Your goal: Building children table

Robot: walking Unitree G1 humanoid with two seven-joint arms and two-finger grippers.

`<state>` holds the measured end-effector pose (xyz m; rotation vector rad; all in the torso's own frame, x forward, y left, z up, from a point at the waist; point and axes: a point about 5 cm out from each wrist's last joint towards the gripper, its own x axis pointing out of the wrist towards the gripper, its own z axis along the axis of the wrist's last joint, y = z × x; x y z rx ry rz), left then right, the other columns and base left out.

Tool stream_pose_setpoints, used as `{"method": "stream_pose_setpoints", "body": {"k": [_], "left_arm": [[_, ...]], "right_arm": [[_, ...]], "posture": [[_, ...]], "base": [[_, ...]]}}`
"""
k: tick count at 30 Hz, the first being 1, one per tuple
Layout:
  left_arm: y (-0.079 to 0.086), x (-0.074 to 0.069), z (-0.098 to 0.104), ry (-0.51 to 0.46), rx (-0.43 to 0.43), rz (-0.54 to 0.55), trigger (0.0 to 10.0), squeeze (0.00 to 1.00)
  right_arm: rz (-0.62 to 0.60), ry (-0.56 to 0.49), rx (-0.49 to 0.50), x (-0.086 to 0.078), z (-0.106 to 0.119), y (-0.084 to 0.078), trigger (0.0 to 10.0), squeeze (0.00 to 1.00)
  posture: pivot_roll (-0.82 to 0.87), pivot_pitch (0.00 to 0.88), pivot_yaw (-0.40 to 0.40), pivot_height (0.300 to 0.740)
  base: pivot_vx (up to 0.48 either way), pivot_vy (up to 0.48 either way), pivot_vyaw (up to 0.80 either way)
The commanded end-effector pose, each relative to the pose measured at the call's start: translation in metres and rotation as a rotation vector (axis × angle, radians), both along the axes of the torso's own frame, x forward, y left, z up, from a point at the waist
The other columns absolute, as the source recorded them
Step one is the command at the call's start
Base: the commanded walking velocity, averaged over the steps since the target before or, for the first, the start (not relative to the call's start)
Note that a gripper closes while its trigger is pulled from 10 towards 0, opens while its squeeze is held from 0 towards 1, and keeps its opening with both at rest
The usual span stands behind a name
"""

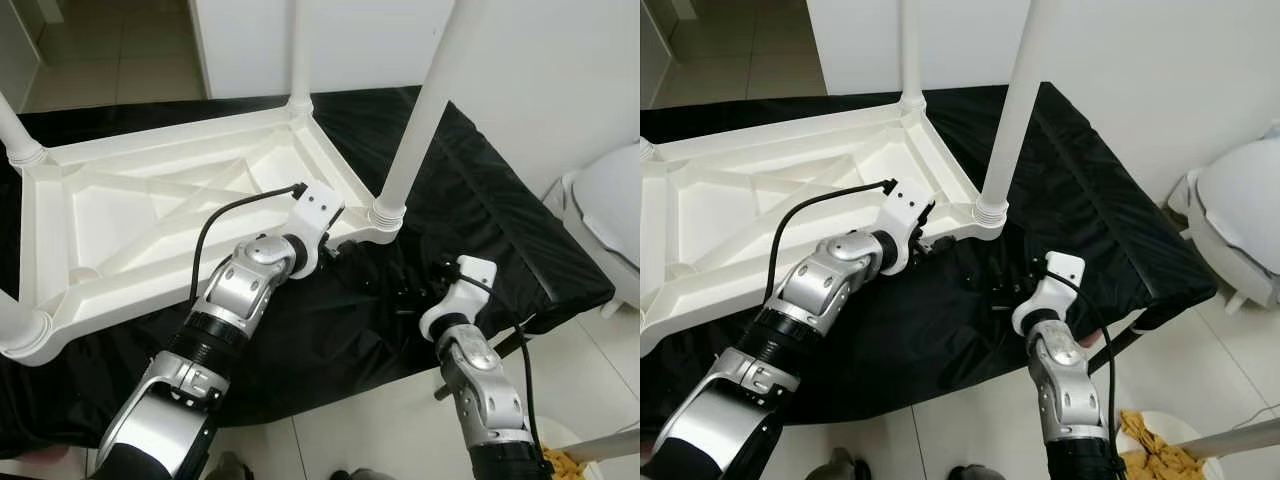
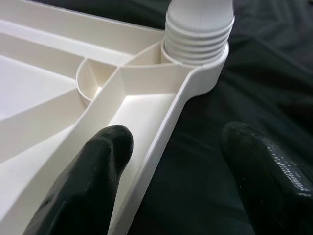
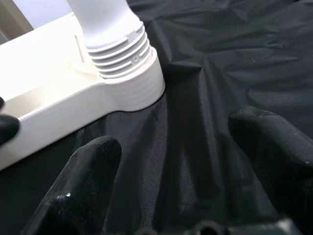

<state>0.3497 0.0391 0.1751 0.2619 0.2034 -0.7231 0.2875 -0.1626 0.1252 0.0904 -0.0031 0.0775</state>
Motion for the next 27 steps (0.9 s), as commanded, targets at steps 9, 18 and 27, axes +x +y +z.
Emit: {"method": "stream_pose_setpoints", "body": {"k": [9,18,27], "left_arm": [[-0.009,0.007,-0.026,0.041,0.087,-0.034,10.0,0.0],[-0.008,0.004,-0.042,0.055,0.187,-0.147,10.0,0.0],[0.005,-0.012,-0.037,0.085,0.154,-0.333,10.0,0.0]], "right_arm": [[-0.05,-0.005,0.016,-0.013,0.009,-0.011,10.0,0.0],[-0.049,-0.013,-0.014,-0.016,0.017,-0.023,10.0,0.0],[0.047,-0.027,-0.06,-0.011,0.025,-0.032,10.0,0.0]], "posture": [[-0.14,0.111,0.056,0.74],[-0.15,0.109,0.081,0.74],[-0.15,0.102,0.09,0.74]], "base": [[0.0,0.0,0.0],[0.0,0.0,0.0],[0.0,0.0,0.0]]}}
